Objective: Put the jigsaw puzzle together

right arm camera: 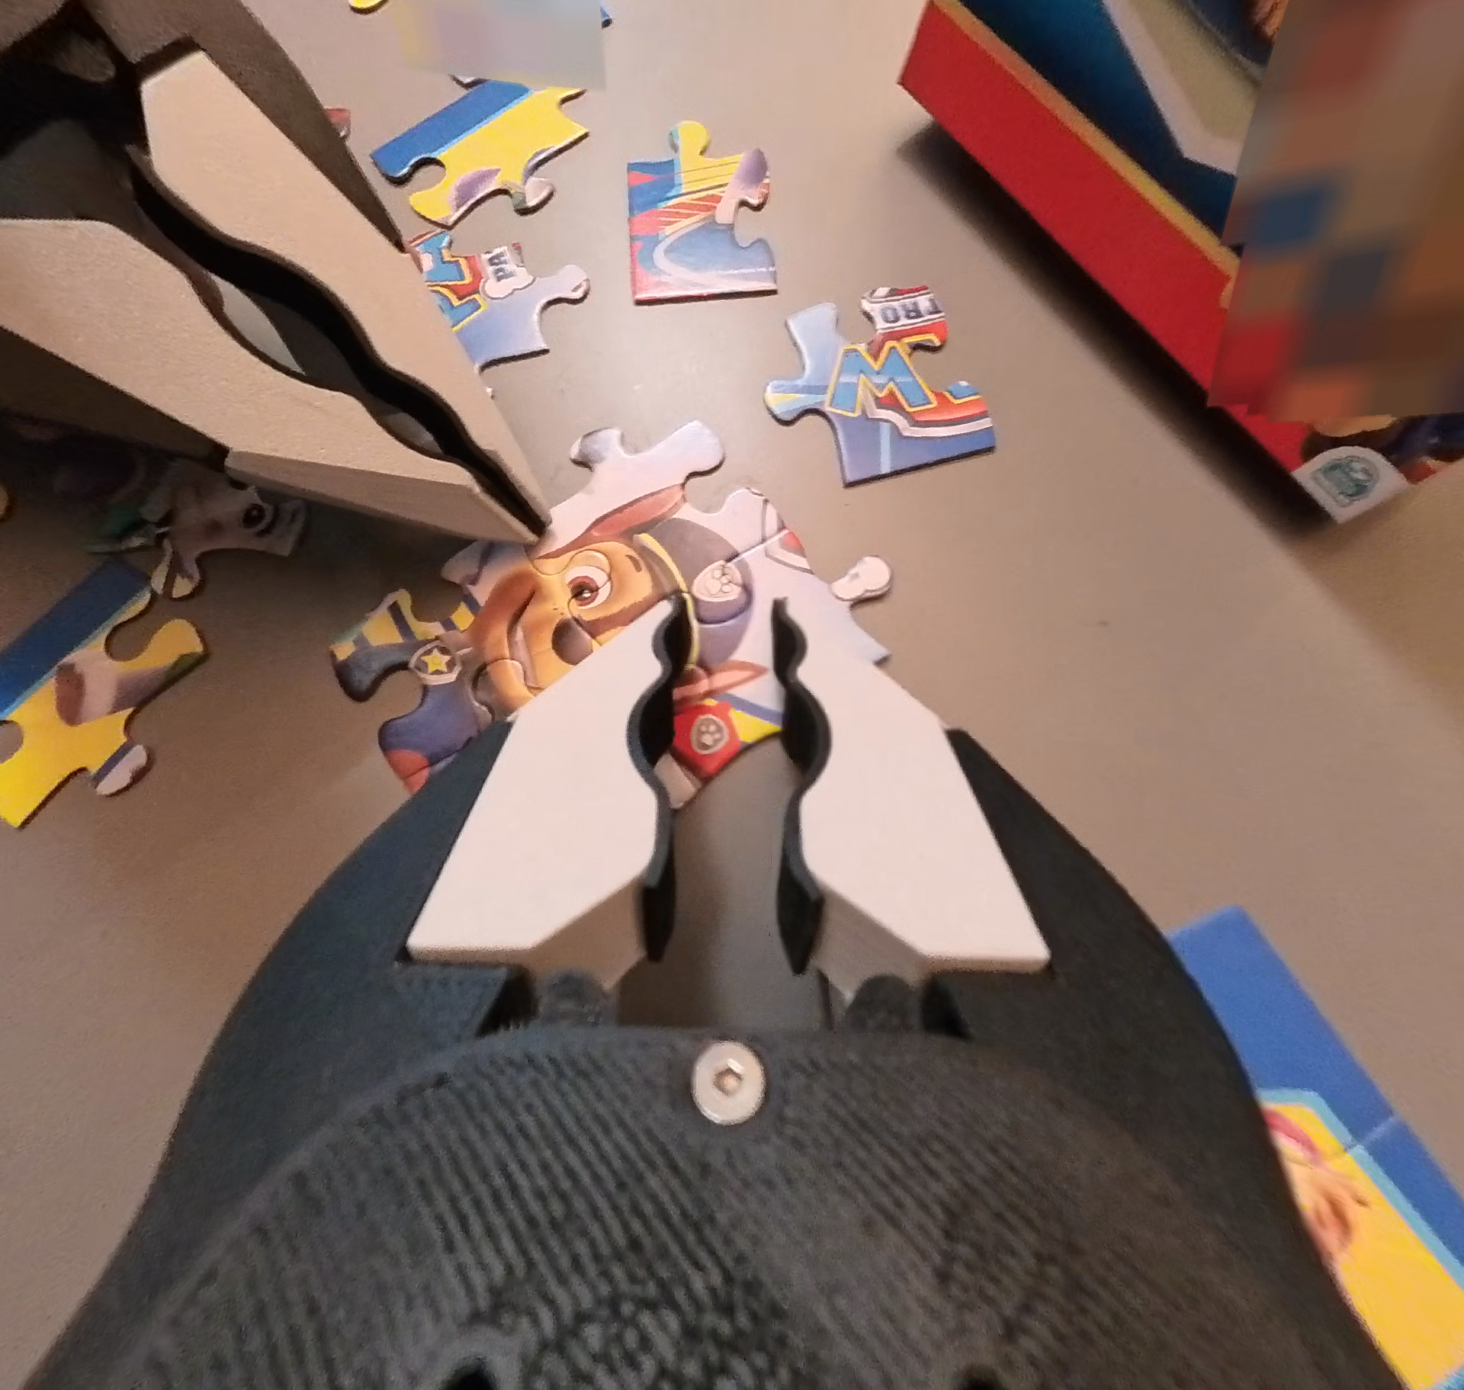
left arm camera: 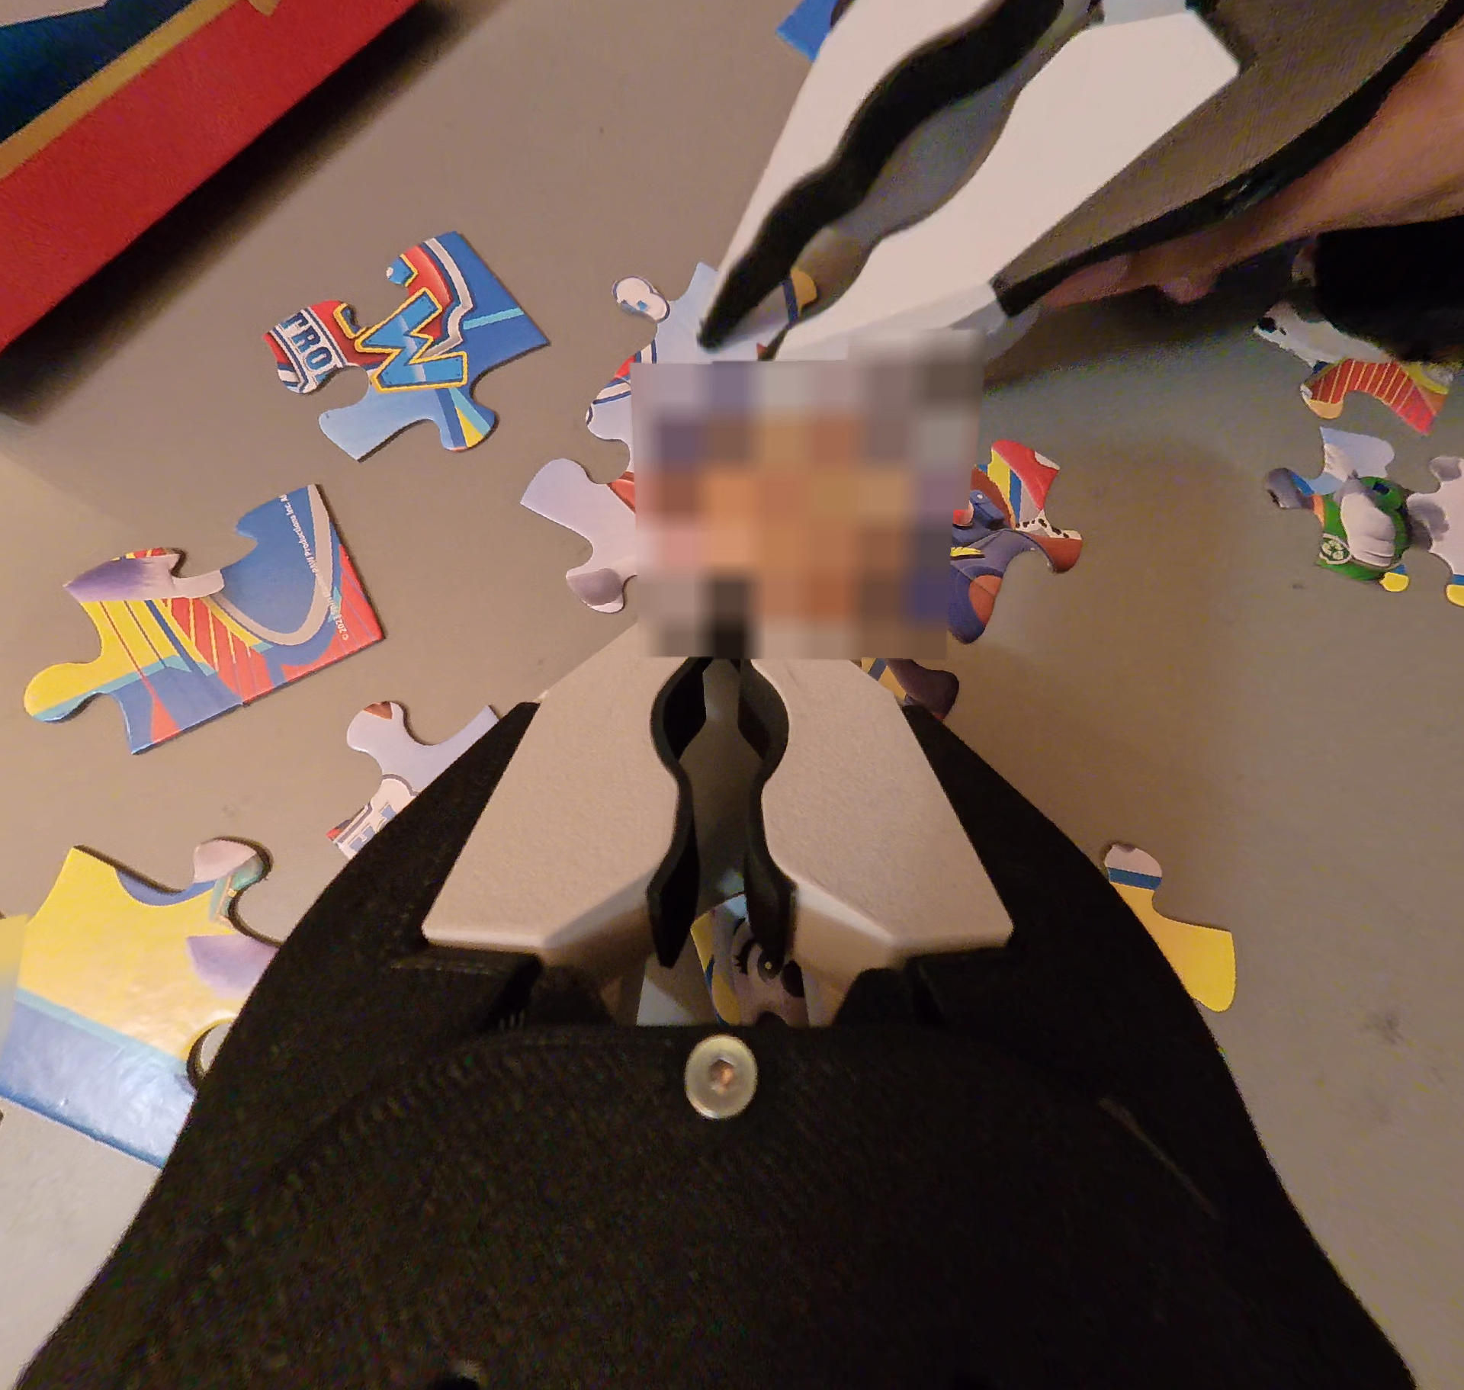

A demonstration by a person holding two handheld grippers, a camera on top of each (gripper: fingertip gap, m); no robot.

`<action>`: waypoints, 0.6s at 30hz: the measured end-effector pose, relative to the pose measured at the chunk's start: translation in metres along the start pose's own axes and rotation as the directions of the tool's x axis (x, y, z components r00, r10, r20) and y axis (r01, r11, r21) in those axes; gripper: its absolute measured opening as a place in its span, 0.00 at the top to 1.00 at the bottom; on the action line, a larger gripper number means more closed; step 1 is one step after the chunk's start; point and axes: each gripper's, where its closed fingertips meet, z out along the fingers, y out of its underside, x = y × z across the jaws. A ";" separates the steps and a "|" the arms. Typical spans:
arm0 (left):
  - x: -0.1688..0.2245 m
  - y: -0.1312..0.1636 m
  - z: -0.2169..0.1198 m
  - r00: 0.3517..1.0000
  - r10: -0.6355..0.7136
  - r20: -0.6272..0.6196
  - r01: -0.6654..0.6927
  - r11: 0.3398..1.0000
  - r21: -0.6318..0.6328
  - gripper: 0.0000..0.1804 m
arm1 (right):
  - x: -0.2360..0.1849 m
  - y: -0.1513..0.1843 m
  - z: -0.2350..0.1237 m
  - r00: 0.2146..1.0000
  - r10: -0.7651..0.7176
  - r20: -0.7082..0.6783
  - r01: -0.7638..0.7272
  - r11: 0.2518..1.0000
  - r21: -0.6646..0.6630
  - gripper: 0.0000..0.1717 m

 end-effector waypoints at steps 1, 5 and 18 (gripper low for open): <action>0.000 0.000 0.000 1.000 0.002 0.002 -0.002 1.000 0.000 1.00 | 0.004 -0.003 -0.003 1.000 0.009 -0.013 -0.009 1.000 0.017 0.87; 0.000 0.000 0.000 1.000 0.005 0.005 -0.005 1.000 0.000 1.00 | 0.018 0.001 -0.005 0.997 0.071 -0.042 -0.071 0.997 0.020 0.88; 0.000 0.000 0.000 1.000 0.010 0.009 -0.010 1.000 0.000 1.00 | 0.023 0.006 -0.005 0.994 0.046 -0.100 -0.046 0.999 -0.001 0.93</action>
